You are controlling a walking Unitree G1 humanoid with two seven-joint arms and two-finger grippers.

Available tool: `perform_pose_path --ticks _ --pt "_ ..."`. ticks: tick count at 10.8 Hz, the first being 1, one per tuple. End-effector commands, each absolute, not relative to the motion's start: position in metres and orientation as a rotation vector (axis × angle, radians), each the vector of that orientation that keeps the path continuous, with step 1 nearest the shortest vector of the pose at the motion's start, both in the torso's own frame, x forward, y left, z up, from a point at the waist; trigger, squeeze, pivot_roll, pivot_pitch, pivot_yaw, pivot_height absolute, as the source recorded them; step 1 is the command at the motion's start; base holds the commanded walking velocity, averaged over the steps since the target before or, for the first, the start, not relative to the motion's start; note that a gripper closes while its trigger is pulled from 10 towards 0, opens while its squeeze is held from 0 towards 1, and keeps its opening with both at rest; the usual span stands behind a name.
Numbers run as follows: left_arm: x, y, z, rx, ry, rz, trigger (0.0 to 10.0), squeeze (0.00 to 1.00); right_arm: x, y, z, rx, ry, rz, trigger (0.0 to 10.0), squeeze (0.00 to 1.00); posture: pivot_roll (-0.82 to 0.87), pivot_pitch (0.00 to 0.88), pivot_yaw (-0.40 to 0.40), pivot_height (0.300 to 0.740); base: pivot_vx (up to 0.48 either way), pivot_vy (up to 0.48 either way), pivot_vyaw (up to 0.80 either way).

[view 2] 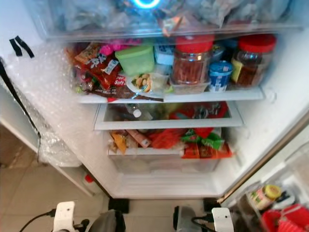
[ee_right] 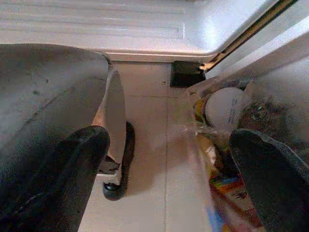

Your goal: Restocking fridge

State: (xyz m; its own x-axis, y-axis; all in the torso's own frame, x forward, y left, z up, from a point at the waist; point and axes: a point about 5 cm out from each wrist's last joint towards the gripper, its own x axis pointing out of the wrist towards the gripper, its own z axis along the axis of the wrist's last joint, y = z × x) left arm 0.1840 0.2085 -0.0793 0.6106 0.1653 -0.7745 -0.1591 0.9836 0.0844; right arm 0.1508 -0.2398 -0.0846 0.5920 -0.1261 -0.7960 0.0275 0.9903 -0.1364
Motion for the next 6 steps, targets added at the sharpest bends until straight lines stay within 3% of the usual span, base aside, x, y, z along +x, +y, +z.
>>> perform_pose_path --ticks 1,6 --pt "0.177 0.206 -0.083 0.013 0.929 0.178 10.0 0.0 0.144 -0.235 -0.088 -0.094 0.955 -0.077 10.0 0.0 -0.13 0.112 0.094 0.626 0.0 0.307 0.0" --pt "0.175 0.194 -0.087 0.008 0.949 0.158 10.0 0.0 0.144 -0.236 -0.088 -0.091 0.956 -0.074 10.0 0.0 -0.13 0.11 0.09 0.626 0.0 0.31 0.0"
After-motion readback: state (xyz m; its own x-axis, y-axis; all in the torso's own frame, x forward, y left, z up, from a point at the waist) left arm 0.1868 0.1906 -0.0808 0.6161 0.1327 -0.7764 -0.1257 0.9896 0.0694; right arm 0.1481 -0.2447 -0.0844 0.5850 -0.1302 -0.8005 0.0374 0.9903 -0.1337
